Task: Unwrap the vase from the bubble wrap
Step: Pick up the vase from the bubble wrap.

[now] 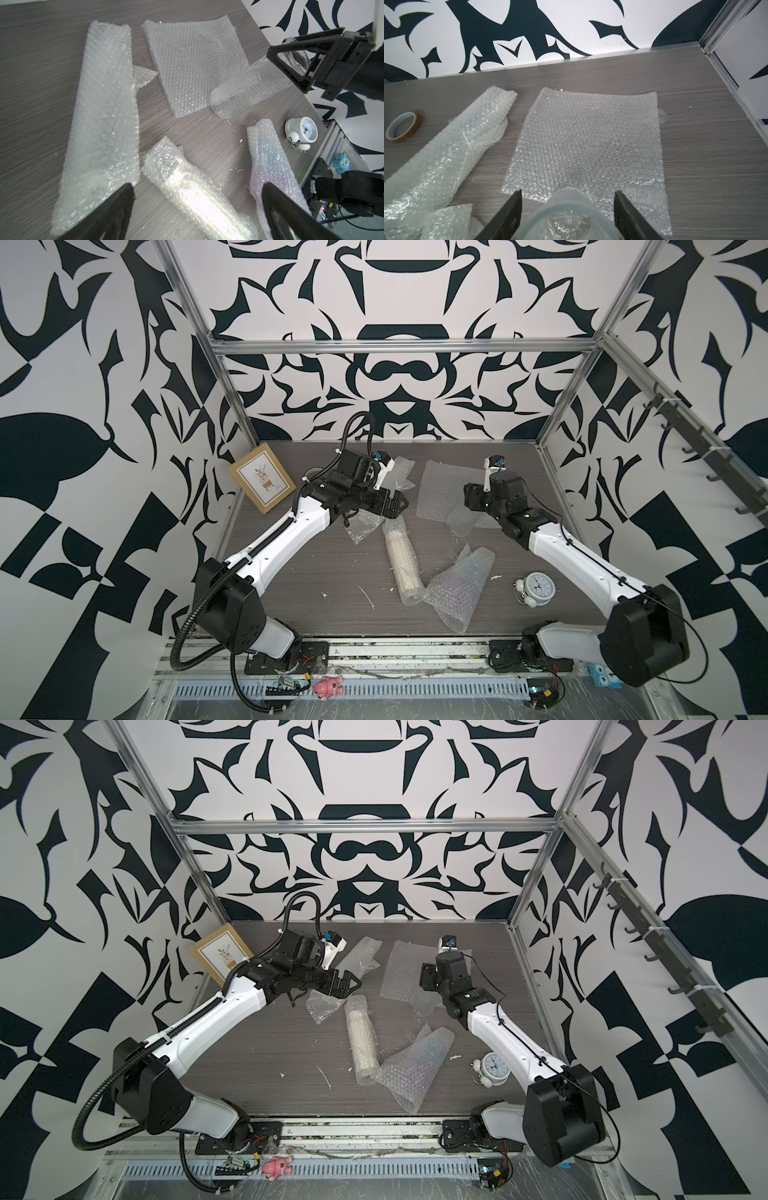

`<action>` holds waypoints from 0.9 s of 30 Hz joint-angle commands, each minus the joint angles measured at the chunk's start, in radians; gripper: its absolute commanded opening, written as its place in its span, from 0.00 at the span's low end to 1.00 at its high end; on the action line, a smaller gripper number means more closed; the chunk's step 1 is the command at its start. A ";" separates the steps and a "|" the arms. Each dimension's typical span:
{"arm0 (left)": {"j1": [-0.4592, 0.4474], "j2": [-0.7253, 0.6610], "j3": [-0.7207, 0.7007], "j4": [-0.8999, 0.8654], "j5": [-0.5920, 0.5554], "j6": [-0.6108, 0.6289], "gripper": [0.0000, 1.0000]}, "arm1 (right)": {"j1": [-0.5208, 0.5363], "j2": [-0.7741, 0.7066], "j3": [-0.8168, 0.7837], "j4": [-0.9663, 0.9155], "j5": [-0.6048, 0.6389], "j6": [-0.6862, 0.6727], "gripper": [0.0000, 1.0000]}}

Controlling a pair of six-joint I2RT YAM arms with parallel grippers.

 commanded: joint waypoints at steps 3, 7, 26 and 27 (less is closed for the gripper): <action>-0.003 -0.027 -0.007 0.001 0.020 -0.008 0.99 | 0.021 -0.010 -0.020 0.079 -0.025 0.016 0.44; -0.002 -0.030 -0.008 -0.001 0.016 -0.007 0.99 | 0.035 -0.019 -0.028 0.108 -0.021 0.009 0.44; -0.003 -0.028 -0.007 -0.004 0.013 -0.007 0.99 | 0.092 0.056 0.010 0.125 -0.035 0.023 0.59; -0.002 -0.028 -0.007 -0.003 0.013 -0.007 0.99 | 0.094 0.059 0.008 0.130 -0.033 0.027 0.59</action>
